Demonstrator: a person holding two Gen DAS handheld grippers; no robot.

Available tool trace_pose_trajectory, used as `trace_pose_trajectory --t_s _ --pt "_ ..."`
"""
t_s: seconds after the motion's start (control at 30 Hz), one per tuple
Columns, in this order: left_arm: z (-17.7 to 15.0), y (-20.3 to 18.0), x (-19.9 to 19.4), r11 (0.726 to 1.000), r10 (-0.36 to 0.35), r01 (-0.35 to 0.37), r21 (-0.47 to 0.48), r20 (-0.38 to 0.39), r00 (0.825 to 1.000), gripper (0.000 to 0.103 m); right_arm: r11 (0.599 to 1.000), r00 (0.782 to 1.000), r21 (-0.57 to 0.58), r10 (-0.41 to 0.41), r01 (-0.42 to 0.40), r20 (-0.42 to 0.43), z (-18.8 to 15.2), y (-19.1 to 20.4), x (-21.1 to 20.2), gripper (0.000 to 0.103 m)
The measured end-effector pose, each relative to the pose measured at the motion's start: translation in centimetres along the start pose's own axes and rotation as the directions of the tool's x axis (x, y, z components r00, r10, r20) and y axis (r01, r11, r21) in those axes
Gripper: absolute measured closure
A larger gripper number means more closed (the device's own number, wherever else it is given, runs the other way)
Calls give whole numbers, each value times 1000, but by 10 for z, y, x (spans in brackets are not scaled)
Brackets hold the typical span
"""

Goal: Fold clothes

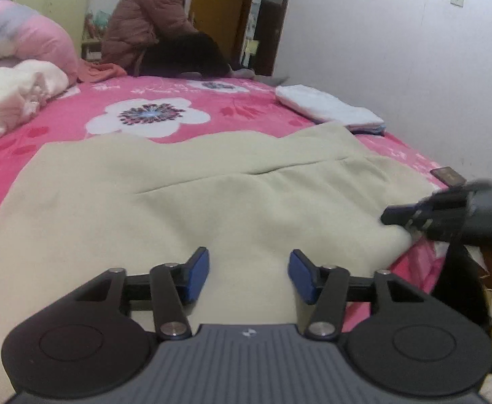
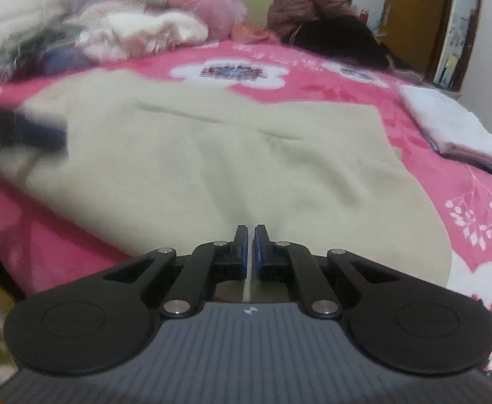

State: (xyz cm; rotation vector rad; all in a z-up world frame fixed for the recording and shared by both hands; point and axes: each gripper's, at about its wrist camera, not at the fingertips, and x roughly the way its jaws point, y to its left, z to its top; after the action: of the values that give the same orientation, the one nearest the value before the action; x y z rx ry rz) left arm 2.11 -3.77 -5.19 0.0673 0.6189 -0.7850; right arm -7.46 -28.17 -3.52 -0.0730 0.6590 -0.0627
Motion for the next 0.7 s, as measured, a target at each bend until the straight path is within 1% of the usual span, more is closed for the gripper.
trace_pose_trajectory --t_s 0.07,0.1,0.17,0.23,0.33,0.37,0.4,0.43,0.5,0.57,0.6,0.63,0.7 --pt "2 2 -6 1000 15 -15 -1 0 1000 49 1000 1000 11 -25 25 -7 17 2 -10 99" --pt "2 4 -7 1000 27 -27 7 2 1000 49 1000 999 -5 -8 9 31 22 6 -19 99" --pt "-1 8 -8 1000 27 -27 -1 2 1000 50 999 994 -37 27 -23 106 34 15 -37 99" --pt "-4 11 -10 1000 23 -23 -14 3 1000 50 995 985 -62 91 -83 147 37 23 -43 99" --pt "-7 13 -17 1000 22 -22 -22 9 1000 50 989 996 -116 91 -88 23 16 32 -9 99" --pt "-8 13 -20 1000 25 -25 -19 9 1000 50 989 998 -132 69 -69 -8 2 30 5 99" --pt "-9 13 -24 999 30 -30 -13 8 1000 50 992 996 -101 80 -77 29 -2 25 5 99" --pt "-9 12 -28 999 35 -35 -6 10 999 50 995 996 -54 87 -86 13 5 21 3 99" --pt "-11 13 -37 999 53 -53 3 13 999 50 998 997 -18 65 -64 45 25 23 -12 98" --pt "-15 16 -43 997 80 -80 6 10 997 50 990 980 -57 138 -131 144 35 32 -30 98" --pt "-17 17 -46 996 93 -93 7 8 996 50 983 966 -78 176 -163 192 40 37 -38 98" --pt "-19 19 -49 995 101 -101 1 9 995 50 973 950 -102 223 -205 218 40 42 -42 98" --pt "-23 24 -55 994 110 -110 -22 12 994 50 956 944 -109 288 -273 160 31 51 -24 98"
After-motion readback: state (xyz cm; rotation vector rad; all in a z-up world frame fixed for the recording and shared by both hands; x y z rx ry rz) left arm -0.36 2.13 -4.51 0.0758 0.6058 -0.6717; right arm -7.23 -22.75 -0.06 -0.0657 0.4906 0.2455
